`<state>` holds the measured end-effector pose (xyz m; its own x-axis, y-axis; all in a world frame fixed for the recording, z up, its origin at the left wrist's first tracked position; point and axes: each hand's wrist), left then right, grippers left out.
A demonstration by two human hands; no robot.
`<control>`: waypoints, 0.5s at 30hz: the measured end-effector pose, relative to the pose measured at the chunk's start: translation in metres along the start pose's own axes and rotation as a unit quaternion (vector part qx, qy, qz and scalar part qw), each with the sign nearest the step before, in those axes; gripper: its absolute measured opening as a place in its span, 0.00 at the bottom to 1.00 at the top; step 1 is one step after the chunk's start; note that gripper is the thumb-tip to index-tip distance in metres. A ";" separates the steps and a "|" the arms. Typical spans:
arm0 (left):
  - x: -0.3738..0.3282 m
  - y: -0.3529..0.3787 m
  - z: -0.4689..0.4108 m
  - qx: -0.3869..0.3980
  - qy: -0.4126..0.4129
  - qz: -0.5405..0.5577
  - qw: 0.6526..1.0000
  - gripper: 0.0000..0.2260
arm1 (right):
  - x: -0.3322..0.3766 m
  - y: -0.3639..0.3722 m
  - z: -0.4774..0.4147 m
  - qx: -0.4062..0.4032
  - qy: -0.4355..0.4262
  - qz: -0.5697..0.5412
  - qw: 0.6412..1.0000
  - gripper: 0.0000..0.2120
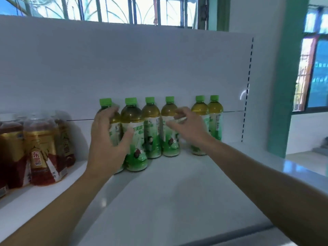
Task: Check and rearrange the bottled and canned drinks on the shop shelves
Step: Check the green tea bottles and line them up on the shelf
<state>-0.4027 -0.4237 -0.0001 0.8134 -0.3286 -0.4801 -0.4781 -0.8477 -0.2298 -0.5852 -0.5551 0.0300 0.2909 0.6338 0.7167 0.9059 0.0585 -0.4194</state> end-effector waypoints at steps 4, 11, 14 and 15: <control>-0.035 0.029 0.010 0.189 -0.034 0.041 0.981 0.17 | -0.039 -0.050 -0.017 -0.143 0.054 0.072 0.986 0.26; -0.033 0.075 0.011 0.333 -0.101 0.009 0.938 0.18 | -0.087 -0.044 -0.029 -0.103 0.094 0.129 0.982 0.27; -0.026 0.081 0.021 0.322 -0.117 0.020 0.939 0.17 | -0.093 -0.041 -0.030 -0.103 0.075 0.162 0.979 0.27; -0.025 0.083 0.022 0.320 -0.120 0.023 0.939 0.17 | -0.093 -0.042 -0.030 -0.109 0.073 0.165 0.977 0.26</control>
<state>-0.4697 -0.4763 -0.0261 0.7254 -0.1902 -0.6615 -0.6750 -0.3848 -0.6295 -0.6412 -0.6397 -0.0028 0.6051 0.4720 0.6412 0.7945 -0.3063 -0.5243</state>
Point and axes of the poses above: each hand's wrist, its own z-axis away from the middle knuckle, its own y-axis out of the palm, x = y × z, and after that the axes turned 2 degrees about -z, right-handed
